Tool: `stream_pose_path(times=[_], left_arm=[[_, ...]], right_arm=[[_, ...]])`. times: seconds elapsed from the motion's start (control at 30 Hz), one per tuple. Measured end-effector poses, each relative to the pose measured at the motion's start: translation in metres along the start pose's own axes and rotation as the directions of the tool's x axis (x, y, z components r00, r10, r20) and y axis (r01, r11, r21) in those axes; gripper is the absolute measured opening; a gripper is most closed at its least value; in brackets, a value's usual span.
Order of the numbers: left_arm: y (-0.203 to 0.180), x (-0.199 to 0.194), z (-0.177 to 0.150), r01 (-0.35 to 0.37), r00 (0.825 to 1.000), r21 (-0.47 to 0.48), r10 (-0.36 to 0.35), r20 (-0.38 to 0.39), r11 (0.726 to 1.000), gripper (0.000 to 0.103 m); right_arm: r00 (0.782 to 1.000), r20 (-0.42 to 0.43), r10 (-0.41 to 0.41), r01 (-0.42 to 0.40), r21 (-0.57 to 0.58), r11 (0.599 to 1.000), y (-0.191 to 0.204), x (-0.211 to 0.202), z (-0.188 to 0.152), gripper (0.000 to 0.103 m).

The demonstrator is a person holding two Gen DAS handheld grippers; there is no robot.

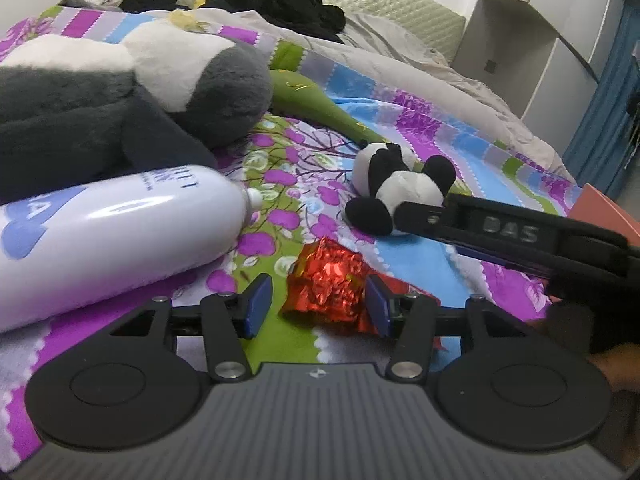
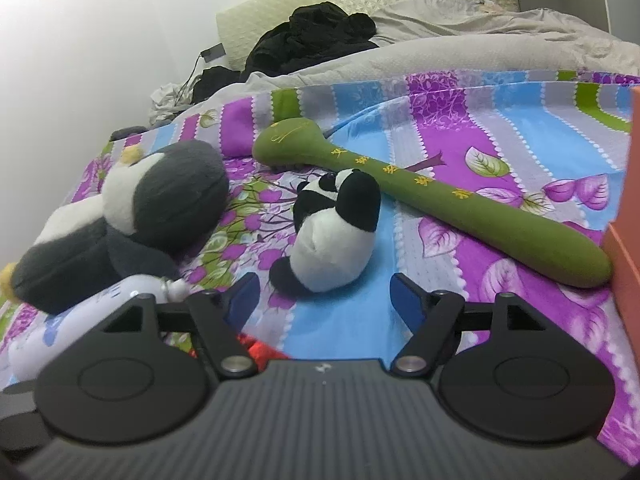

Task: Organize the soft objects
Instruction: 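Grasp the red candy wrapper with the left tool while the right tool grasps the panda plush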

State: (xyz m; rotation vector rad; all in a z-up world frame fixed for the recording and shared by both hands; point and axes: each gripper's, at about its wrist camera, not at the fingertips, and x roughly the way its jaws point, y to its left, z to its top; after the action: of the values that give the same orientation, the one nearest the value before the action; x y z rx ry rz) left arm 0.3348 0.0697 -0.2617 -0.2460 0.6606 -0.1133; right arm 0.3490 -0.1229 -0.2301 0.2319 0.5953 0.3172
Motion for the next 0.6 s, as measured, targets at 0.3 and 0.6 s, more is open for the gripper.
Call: stream_pose_path(times=[0.3, 0.6], left_arm=[[-0.002, 0.011, 0.001, 0.029, 0.999, 0.013, -0.029, 0.014, 0.999, 0.057], [-0.005, 0.009, 0.000, 0.006, 1.000, 0.021, -0.006, 0.020, 1.000, 0.046]], right_arm=[[0.999, 0.037, 0.006, -0.006, 0.006, 1.000, 0.000, 0.032, 0.008, 0.074], [0.999, 0.043, -0.013, 0.012, 0.030, 0.999, -0.004, 0.032, 0.011, 0.054]])
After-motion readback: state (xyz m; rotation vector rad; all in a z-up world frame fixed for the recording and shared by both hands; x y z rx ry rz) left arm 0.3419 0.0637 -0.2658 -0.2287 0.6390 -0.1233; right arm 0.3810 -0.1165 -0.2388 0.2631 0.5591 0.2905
